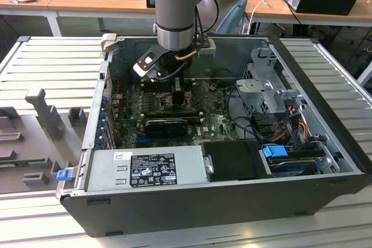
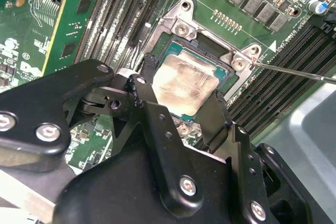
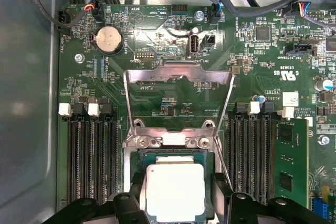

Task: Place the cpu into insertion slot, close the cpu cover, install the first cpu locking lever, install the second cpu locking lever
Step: 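Place the cpu into insertion slot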

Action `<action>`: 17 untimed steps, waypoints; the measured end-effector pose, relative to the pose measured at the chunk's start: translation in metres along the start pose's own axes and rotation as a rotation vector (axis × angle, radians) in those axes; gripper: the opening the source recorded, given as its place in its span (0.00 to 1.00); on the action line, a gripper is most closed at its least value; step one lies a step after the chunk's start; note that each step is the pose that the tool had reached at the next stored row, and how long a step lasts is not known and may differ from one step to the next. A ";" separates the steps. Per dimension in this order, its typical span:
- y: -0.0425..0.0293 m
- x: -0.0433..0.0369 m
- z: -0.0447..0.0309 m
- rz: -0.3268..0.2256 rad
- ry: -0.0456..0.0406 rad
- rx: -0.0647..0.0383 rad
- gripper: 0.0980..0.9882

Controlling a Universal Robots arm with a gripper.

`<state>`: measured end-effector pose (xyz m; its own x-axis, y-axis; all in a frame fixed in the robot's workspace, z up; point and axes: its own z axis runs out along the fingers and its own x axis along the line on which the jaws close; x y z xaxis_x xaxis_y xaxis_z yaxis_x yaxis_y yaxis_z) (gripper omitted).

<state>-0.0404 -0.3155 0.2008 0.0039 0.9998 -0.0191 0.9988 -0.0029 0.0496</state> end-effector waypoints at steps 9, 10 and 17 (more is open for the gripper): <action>0.0000 -0.0006 0.0000 0.018 0.0470 0.000 0.57; 0.0000 -0.0015 0.0000 0.019 0.0463 0.000 0.57; 0.0000 -0.0026 0.0000 0.019 0.0177 0.000 0.57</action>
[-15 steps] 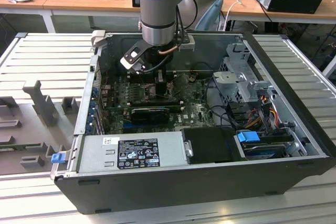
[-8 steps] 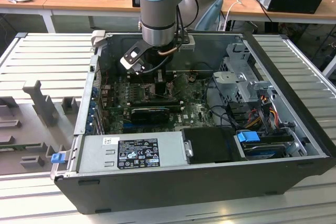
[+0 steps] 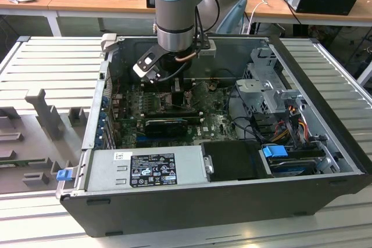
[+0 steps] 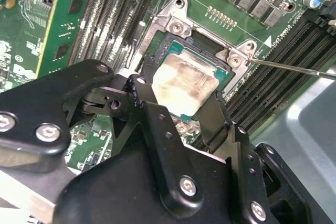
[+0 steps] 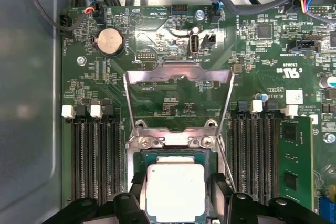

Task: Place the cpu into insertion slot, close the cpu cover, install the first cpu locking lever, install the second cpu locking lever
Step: 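Place the cpu into insertion slot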

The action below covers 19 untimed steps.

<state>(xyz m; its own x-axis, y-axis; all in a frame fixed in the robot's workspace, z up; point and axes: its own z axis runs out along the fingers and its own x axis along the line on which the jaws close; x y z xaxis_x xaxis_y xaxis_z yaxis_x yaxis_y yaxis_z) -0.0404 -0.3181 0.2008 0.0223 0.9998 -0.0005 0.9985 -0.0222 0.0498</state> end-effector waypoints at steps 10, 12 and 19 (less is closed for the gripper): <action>0.0000 0.0002 0.0000 0.013 0.0305 0.001 0.57; 0.0000 -0.0003 -0.0001 0.013 0.0301 0.001 0.57; 0.0007 -0.0003 -0.0121 0.013 0.0301 0.003 0.57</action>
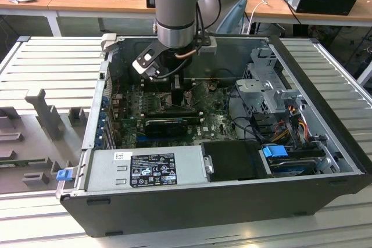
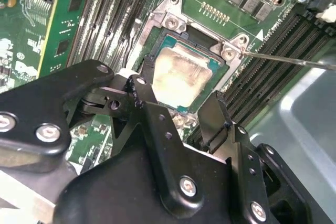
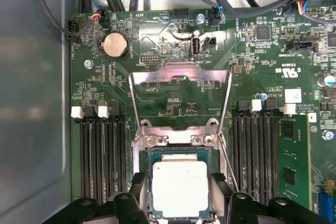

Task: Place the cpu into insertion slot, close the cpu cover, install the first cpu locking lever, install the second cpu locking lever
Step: 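Place the cpu into insertion slot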

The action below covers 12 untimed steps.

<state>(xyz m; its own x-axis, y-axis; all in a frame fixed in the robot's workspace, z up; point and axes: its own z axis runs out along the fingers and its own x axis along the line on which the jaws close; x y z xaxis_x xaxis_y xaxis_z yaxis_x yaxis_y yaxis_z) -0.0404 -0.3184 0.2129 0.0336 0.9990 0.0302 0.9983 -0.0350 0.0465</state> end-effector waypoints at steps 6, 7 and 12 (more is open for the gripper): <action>0.0004 0.0003 -0.0097 0.000 -0.0001 0.002 0.48; 0.0004 0.0003 -0.0100 0.000 0.0000 0.002 0.41; 0.0005 0.0003 -0.0115 0.000 0.0000 0.002 0.13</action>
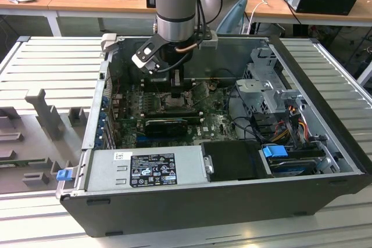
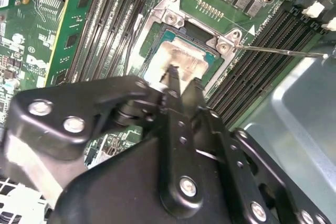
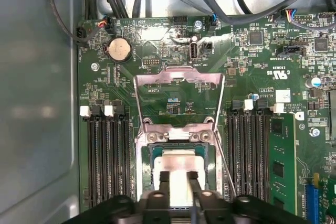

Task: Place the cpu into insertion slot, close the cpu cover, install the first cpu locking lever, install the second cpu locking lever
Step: 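Place the cpu into insertion slot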

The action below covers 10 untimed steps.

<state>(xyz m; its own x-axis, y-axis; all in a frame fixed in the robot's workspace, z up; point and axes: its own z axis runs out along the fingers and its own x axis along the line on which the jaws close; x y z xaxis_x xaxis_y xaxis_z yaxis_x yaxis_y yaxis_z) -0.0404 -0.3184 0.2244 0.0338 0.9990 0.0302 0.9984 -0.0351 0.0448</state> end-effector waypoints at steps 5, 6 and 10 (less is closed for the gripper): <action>0.0001 0.0001 -0.0021 0.000 -0.0001 0.000 0.01; 0.0001 0.0001 -0.0027 0.000 0.0000 0.000 0.01; 0.0003 0.0002 -0.0062 0.000 0.0000 0.000 0.01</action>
<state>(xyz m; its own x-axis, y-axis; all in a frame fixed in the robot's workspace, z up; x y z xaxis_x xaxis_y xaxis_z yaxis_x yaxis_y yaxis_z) -0.0404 -0.3184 0.2306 0.0338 0.9990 0.0302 0.9984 -0.0351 0.0448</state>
